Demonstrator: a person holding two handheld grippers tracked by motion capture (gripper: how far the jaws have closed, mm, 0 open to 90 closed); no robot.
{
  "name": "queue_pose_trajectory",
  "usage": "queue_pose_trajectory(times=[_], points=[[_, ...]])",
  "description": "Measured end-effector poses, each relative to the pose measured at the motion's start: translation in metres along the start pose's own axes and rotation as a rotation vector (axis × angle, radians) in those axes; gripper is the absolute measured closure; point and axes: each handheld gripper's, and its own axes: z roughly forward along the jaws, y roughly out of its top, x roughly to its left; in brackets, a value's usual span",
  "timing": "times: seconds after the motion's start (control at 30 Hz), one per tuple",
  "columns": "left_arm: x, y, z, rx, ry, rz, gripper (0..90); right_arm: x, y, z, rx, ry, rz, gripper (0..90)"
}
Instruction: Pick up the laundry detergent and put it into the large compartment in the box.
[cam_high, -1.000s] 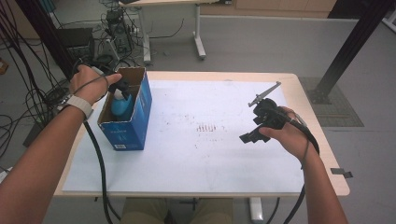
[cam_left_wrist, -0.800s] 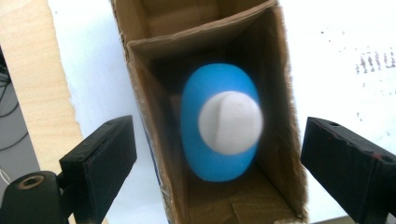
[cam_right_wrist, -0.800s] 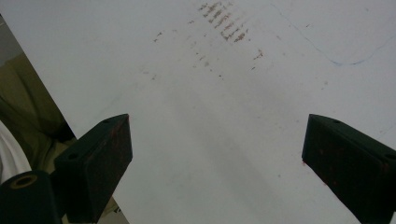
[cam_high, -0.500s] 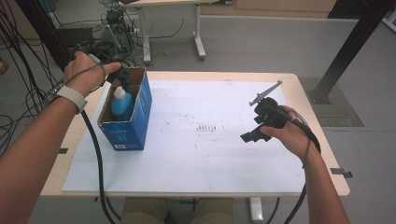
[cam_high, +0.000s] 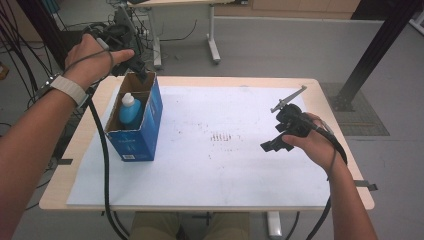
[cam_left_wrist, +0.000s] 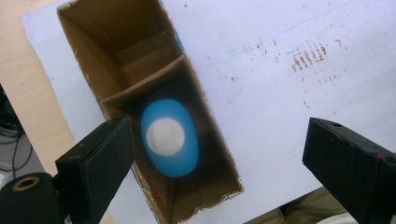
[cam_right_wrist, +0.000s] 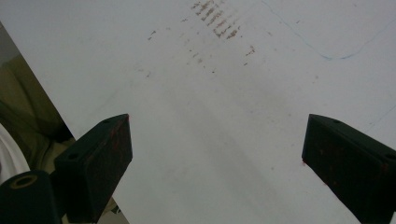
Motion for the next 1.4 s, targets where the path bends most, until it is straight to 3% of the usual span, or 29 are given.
queue_pose_trajectory(times=[0.37, 0.5, 0.53, 0.63, 0.97, 1.2, 1.4], points=[[-0.015, 0.010, -0.017, -0.008, -0.024, 0.094, 9.3, 0.001, 0.001, -0.001, 0.001, -0.002, 0.001, 8.4], [-0.021, 0.011, -0.021, -0.043, -0.060, 0.195, 8.7, 0.001, 0.001, 0.000, 0.002, -0.002, 0.002, 8.4], [-0.025, 0.012, -0.020, -0.044, -0.052, 0.223, 8.6, 0.001, 0.001, 0.000, 0.002, -0.001, 0.005, 8.4], [-0.032, 0.015, -0.017, -0.038, -0.055, 0.289, 8.5, 0.001, 0.002, 0.000, 0.005, -0.001, 0.003, 8.4], [-0.050, 0.025, -0.002, -0.023, -0.068, 0.441, 7.8, 0.002, 0.001, -0.002, 0.005, -0.006, 0.010, 8.4], [-0.062, 0.025, 0.008, -0.042, -0.067, 0.511, 8.4, 0.002, -0.001, -0.004, 0.003, -0.011, 0.015, 8.4], [-0.077, 0.030, 0.019, -0.011, -0.061, 0.592, 8.4, 0.002, -0.001, -0.007, 0.006, -0.016, 0.018, 8.4]])
